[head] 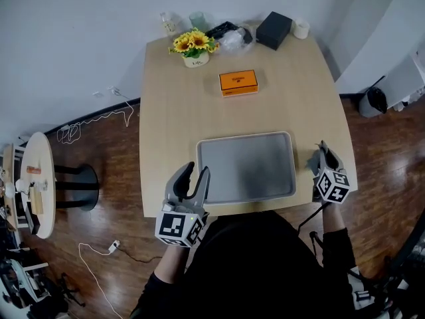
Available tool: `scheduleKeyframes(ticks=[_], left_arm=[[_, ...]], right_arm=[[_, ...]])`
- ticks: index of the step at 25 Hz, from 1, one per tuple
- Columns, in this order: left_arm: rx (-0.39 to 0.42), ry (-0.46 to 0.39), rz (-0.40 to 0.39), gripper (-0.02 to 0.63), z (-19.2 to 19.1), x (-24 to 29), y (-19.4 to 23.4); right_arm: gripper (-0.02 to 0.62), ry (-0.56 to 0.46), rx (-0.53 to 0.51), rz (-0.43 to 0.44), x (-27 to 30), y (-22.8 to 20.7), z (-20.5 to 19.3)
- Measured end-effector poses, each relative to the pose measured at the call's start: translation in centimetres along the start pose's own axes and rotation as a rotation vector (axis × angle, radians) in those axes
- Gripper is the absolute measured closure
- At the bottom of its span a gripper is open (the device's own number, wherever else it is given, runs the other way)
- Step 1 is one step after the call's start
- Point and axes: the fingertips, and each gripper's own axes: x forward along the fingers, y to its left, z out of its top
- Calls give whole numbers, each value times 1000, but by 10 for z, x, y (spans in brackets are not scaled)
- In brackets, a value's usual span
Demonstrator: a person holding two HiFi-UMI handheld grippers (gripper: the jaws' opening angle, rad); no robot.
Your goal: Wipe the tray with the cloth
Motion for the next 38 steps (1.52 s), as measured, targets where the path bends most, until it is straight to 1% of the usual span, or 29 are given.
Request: scheduleKeyframes(ticks=[2, 3, 4, 5, 6, 7, 8, 11, 12, 13, 15, 16, 17, 19, 20, 22, 24, 26, 28, 38], left_arm=[[-13, 0, -8, 476, -1, 2, 1], [-12, 1, -15, 476, -1, 3, 2], [-8, 4, -24, 475, -1, 3, 1], [-5, 13, -32, 476, -2, 4, 0], [-6, 25, -38, 476, -2, 3, -1], [-9, 37, -43, 476, -3, 3, -2], [-12, 46, -48, 476, -4, 2, -3], [-10, 30, -55, 476, -2, 1, -2], [-8, 21, -55, 476, -1, 1, 0], [-9, 18, -54, 476, 0, 1, 1], [-4, -1, -52, 476, 4, 0, 2], [1, -18, -53, 476, 7, 0, 2], [5, -31, -55, 476, 10, -1, 1], [14, -40, -59, 476, 14, -1, -2], [14, -37, -61, 476, 14, -2, -3], [9, -29, -64, 476, 12, -2, -4], [14, -26, -67, 476, 10, -4, -5], [7, -26, -67, 477, 10, -6, -6], [0, -16, -67, 477, 7, -8, -7], [12, -5, -92, 477, 5, -4, -17]], right_arm=[[515, -72, -66, 19, -17, 21, 35], [506, -91, -98, 17, -22, 27, 48], [505, -96, -122, 8, -24, 29, 56], [489, -90, -132, 1, -25, 28, 59], [451, -77, -129, 0, -25, 26, 58], [372, -60, -118, 0, -26, 23, 55], [357, -47, -107, -5, -27, 20, 52], [357, -63, -93, -42, -38, 15, 58], [356, -84, -84, -35, -43, 20, 65], [356, -110, -73, -10, -48, 29, 74], [359, -177, -69, 83, -59, 61, 94], [385, -221, -76, 139, -66, 82, 106], [446, -271, -85, 191, -75, 104, 118], [519, -359, -104, 283, -92, 145, 138], [557, -384, -116, 323, -98, 164, 143], [568, -395, -142, 394, -104, 196, 144], [582, -386, -167, 447, -107, 219, 140], [586, -381, -198, 474, -109, 234, 136], [586, -381, -219, 480, -109, 239, 134], [591, -381, -251, 467, -111, 236, 134]])
